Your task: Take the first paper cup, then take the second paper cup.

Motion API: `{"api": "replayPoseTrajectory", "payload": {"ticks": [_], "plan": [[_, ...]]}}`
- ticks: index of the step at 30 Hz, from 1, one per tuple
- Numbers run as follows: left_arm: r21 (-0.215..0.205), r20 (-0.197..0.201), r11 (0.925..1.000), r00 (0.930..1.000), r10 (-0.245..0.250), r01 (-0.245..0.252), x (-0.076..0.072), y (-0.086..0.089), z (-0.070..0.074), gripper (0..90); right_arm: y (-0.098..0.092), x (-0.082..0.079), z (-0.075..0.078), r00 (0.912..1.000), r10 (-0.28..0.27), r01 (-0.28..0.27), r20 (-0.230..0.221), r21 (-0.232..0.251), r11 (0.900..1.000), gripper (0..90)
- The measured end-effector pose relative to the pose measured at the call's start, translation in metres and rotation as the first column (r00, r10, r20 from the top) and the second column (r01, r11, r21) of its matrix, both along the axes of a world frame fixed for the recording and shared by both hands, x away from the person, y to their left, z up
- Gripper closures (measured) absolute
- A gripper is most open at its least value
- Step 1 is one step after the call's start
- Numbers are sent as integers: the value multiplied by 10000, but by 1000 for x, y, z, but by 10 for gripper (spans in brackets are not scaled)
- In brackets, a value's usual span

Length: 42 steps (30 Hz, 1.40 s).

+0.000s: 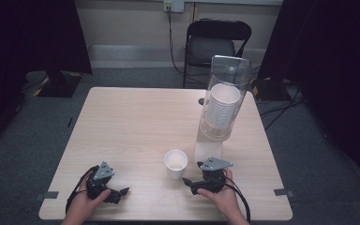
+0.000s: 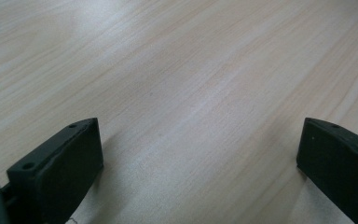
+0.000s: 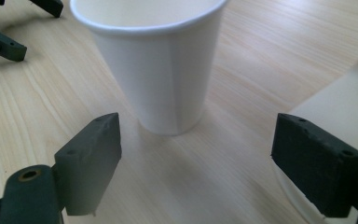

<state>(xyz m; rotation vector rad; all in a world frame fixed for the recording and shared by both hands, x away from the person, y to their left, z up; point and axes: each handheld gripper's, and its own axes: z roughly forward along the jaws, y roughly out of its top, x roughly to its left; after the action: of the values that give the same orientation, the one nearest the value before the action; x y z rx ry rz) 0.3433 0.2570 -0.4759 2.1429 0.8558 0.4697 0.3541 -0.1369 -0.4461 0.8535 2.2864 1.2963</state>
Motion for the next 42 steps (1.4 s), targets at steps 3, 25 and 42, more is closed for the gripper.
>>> {"api": "replayPoseTrajectory", "payload": {"ticks": [3, 25, 42], "plan": [[9, 17, 10000, 10000, 3, -3, 0, 0, 0, 0, -8, 0, 2, 9999, -146, 146, -29, 25, 9999, 157], [-6, 8, 10000, 10000, 3, -3, 0, 0, 0, 0, -62, 14, 27, 9755, -2167, 2136, 389, 715, 9743, 168], [62, 0, 10000, 10000, -43, 43, 0, 0, 0, 0, -62, 37, 51, 9572, -2769, 2674, 840, 1094, 9574, 169]]}}
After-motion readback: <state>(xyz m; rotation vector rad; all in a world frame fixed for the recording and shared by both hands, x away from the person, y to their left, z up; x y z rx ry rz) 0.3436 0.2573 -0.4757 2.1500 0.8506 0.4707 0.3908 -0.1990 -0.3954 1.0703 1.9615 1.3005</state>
